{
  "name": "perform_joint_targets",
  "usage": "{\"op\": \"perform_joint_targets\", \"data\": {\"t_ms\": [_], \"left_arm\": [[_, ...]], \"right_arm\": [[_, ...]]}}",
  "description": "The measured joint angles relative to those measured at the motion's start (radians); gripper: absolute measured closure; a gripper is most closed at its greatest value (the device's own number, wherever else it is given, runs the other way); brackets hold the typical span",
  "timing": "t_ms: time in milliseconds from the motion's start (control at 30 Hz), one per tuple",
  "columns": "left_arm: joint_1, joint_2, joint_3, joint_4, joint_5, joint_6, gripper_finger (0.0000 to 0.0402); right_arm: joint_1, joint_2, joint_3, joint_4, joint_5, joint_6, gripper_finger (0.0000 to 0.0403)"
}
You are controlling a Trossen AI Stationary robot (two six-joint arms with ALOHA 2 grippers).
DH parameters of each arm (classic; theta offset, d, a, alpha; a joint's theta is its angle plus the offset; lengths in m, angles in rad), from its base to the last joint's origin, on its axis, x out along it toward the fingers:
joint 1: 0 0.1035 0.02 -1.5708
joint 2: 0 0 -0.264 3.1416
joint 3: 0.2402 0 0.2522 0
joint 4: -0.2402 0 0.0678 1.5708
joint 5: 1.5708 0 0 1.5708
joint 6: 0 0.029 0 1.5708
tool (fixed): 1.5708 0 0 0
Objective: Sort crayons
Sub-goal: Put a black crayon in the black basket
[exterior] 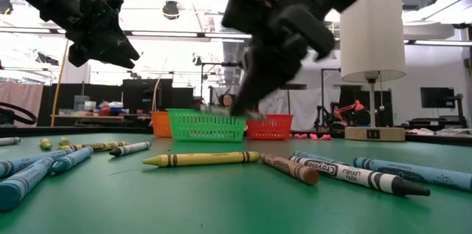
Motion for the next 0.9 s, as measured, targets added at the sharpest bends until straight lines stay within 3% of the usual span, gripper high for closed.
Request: {"op": "perform_joint_targets", "data": {"t_ms": [333,667,900], "left_arm": [[0.000,0.000,0.000,0.009,-0.001,0.011,0.0271],[0.000,0.000,0.000,0.008,-0.006,0.051,0.0271],[0.000,0.000,0.000,0.008,-0.027,0.056,0.0271]], "right_arm": [[-0.180,-0.050,0.108,0.014,0.013,-0.053,0.0400],[-0.367,-0.042,0.120,0.203,0.316,-0.014,0.0400],[-0.481,-0.042,0.120,0.330,0.348,0.093,0.0400]]}}
